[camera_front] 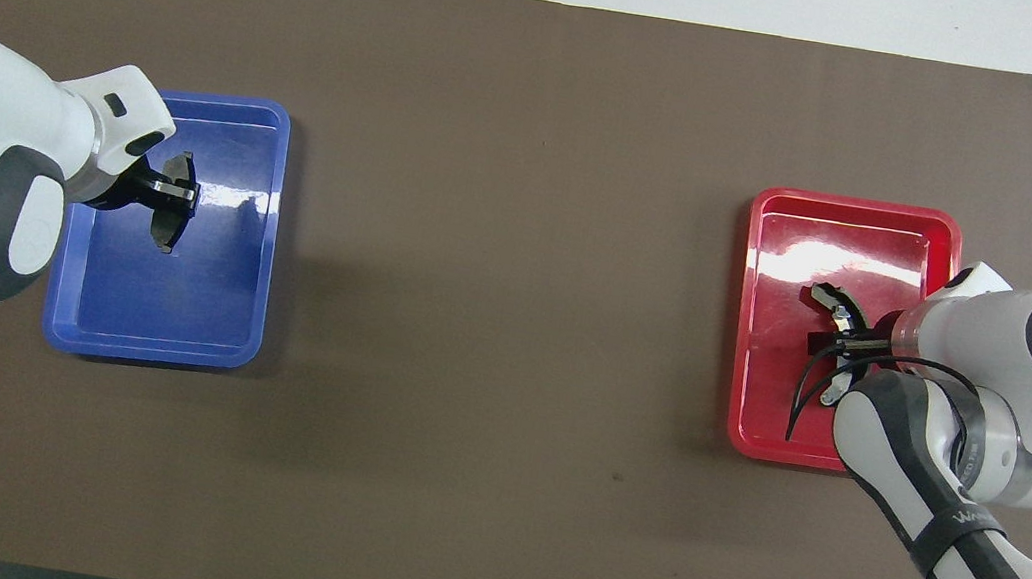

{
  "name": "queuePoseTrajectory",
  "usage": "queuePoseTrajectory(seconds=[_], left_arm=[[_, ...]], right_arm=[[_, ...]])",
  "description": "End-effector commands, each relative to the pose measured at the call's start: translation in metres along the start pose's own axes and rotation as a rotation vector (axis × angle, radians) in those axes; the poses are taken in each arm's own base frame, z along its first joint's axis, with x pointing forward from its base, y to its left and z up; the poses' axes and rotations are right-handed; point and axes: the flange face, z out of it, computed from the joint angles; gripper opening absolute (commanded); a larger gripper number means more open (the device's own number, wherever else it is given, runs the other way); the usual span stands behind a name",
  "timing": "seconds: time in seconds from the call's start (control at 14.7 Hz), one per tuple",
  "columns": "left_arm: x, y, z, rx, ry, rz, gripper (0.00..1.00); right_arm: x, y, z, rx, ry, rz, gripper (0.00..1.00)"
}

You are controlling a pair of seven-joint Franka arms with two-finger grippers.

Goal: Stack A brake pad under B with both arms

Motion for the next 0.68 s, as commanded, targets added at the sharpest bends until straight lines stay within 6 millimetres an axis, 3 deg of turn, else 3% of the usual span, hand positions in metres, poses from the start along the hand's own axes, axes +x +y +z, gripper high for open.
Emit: queuePoseTrajectory(seconds=[0.0, 0.14, 0.2, 0.34, 0.61], left_arm=[[0.005, 0.049, -0.003, 0.001, 0.013, -0.032, 0.07], [0.005, 0.094, 0.003, -0.006, 0.037, -0.064, 0.07], [0.005, 0.122, 0.008, -0.016, 0.066, -0.081, 0.07], [0.0, 0.162, 0.02, -0.023, 0.074, -0.059, 0.07], [0.002, 0.252, 0.057, -0.026, 0.067, -0.077, 0.08]], right_arm=[[-0.001, 0.001, -0.003, 0.019, 0.008, -0.011, 0.89], [0.0, 0.001, -0.003, 0.019, 0.012, -0.004, 0.75], [0.0, 0.001, -0.003, 0.019, 0.012, 0.0, 0.55], [0.003, 0.0, -0.005, 0.019, 0.018, 0.021, 0.0], [0.013, 0.002, -0.02, 0.02, 0.019, 0.066, 0.0]])
